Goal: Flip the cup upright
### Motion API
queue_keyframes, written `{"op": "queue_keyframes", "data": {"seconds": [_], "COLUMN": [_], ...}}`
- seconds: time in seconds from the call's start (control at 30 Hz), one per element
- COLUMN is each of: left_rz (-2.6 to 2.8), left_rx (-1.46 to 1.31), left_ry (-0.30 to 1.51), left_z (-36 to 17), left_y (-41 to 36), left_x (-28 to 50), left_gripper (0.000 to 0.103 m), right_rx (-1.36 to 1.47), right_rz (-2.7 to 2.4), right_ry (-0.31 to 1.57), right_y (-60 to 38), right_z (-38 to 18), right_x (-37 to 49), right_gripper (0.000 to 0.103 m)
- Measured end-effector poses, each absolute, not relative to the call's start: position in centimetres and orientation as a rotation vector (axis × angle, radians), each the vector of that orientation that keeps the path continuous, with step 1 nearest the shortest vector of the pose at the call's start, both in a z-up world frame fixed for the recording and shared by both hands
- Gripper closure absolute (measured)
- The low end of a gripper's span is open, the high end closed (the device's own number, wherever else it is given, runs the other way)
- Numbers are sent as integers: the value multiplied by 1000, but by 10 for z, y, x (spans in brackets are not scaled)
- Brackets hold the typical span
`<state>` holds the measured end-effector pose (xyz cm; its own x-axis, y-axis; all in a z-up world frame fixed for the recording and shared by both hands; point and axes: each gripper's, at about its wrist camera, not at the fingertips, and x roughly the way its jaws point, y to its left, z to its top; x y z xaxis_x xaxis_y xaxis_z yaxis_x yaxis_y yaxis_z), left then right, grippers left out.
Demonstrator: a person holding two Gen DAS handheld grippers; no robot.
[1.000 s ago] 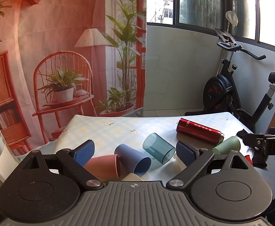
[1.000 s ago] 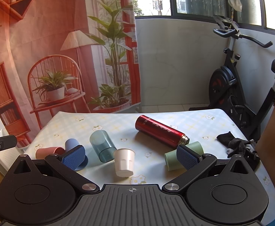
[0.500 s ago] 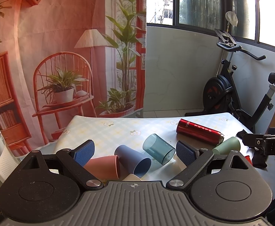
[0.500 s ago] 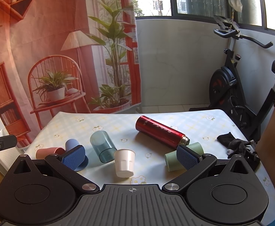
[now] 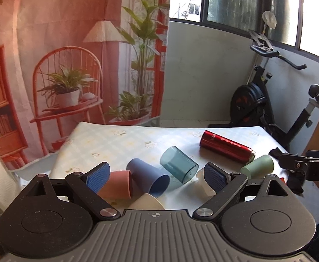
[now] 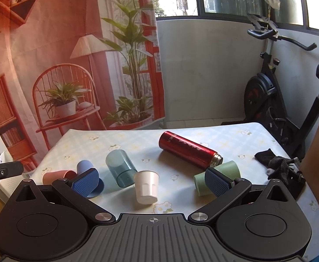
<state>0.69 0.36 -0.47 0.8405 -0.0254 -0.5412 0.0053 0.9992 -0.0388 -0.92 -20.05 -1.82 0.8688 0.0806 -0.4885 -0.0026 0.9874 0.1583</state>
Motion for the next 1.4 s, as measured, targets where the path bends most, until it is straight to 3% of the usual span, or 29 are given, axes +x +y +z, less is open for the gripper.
{"op": "queue_keyframes", "data": {"seconds": [0.23, 0.37, 0.77, 1.2, 1.4], "left_rz": [10, -32, -230, -306, -300], "left_rx": [22, 29, 172, 200, 210], "left_ry": [559, 566, 756, 867, 896], "left_z": [-26, -44, -130, -174, -183], "left_y": [23, 38, 45, 41, 37], "left_x": [18, 27, 65, 93, 96], "left_gripper": [9, 15, 16, 17, 27], "right_rx": [187, 203, 218, 280, 281], "right_rz": [63, 67, 97, 53, 54], "right_ry": [518, 545, 634, 700, 705], "right_y": [-197, -194, -177, -194, -194], "right_z": [-41, -59, -90, -113, -113], "right_x": [0, 10, 26, 40, 40], "right_gripper": [1, 1, 1, 1, 1]}}
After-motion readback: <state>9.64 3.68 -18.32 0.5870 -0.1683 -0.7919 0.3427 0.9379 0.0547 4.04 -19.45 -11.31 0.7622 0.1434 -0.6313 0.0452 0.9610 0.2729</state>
